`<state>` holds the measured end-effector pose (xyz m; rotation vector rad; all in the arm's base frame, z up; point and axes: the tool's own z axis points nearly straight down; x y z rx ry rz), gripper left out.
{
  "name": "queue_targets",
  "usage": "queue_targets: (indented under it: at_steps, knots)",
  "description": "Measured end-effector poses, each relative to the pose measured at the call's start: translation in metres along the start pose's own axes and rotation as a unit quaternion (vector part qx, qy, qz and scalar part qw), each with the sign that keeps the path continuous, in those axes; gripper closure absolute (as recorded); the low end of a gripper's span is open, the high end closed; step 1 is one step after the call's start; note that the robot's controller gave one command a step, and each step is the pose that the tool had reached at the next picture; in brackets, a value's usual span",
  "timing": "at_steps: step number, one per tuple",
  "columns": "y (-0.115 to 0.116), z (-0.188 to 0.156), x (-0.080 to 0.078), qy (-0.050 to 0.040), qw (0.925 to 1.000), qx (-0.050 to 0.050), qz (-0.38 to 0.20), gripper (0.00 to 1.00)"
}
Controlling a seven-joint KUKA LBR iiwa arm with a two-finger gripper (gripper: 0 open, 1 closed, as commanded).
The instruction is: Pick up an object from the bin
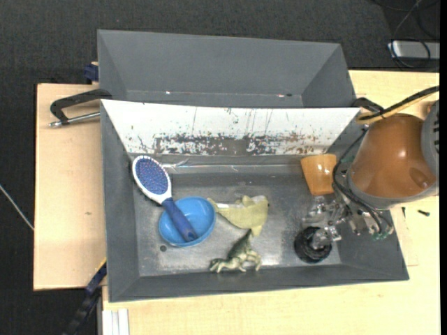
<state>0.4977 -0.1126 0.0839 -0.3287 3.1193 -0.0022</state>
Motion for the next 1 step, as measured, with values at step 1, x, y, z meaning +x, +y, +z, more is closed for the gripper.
queue_targets:
  at_steps: [1]
  knots:
    - [0.0113, -0.1202, -0.0228, -0.0027, 0.9756, 0.001, -0.220, 1.00]
